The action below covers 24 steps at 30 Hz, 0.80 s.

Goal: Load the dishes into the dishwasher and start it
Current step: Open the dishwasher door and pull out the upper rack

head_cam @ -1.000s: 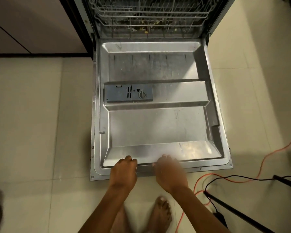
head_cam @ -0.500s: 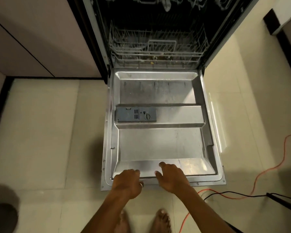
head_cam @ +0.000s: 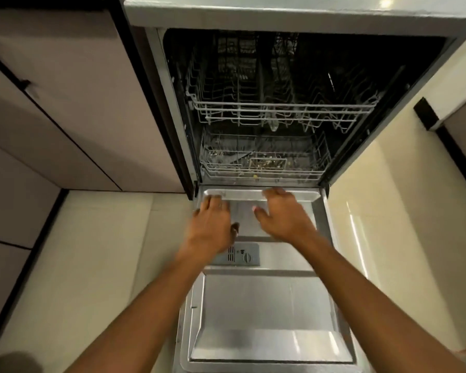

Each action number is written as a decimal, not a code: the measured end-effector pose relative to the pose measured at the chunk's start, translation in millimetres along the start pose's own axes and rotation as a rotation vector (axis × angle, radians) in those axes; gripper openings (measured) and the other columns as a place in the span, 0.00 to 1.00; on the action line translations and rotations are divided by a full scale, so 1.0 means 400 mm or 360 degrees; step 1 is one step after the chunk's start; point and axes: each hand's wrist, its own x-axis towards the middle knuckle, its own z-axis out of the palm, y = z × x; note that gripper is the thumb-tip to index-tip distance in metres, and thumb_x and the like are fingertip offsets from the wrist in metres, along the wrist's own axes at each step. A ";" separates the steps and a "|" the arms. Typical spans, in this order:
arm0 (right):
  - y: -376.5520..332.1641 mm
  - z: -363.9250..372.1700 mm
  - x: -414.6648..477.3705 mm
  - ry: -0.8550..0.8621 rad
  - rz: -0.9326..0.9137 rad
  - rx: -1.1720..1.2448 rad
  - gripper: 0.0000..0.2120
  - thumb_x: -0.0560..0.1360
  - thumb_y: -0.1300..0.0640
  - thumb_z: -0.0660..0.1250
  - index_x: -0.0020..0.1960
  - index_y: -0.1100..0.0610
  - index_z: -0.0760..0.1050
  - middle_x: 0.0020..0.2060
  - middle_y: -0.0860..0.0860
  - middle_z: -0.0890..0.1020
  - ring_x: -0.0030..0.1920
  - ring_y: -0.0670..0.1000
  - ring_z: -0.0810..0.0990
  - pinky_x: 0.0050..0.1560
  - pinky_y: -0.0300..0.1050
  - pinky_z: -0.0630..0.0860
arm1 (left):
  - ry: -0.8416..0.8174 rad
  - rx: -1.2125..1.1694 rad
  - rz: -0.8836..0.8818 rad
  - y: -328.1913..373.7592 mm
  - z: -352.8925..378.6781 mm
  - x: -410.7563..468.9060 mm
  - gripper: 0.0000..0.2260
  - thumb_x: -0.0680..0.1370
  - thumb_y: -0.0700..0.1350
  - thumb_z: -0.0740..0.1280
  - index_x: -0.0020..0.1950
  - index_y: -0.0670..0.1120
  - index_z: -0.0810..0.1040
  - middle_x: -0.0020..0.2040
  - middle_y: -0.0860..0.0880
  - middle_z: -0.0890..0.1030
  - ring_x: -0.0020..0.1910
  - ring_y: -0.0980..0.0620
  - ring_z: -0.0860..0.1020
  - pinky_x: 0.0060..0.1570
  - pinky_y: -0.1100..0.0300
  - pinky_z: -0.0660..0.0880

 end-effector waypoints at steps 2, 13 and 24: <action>0.010 -0.083 0.068 0.0159 -0.0005 -0.0131 0.28 0.80 0.46 0.62 0.75 0.59 0.65 0.74 0.62 0.66 0.75 0.64 0.63 0.72 0.62 0.67 | 0.0133 -0.0007 -0.0043 0.016 -0.057 0.072 0.34 0.79 0.57 0.66 0.79 0.45 0.56 0.80 0.43 0.56 0.80 0.41 0.52 0.75 0.42 0.61; 0.108 -0.341 0.343 0.0319 -0.0149 -0.0376 0.37 0.81 0.48 0.62 0.81 0.60 0.48 0.81 0.60 0.47 0.81 0.62 0.41 0.80 0.60 0.47 | 0.0489 0.0138 0.0039 0.085 -0.285 0.443 0.41 0.79 0.59 0.65 0.82 0.44 0.47 0.83 0.45 0.46 0.81 0.42 0.41 0.79 0.43 0.45; 0.155 -0.305 0.433 0.0324 -0.0057 -0.0337 0.20 0.83 0.45 0.54 0.72 0.53 0.69 0.68 0.54 0.74 0.71 0.61 0.68 0.75 0.64 0.56 | 0.0389 0.0083 -0.0016 0.065 -0.258 0.534 0.18 0.85 0.55 0.51 0.69 0.49 0.70 0.69 0.43 0.74 0.70 0.38 0.68 0.77 0.41 0.52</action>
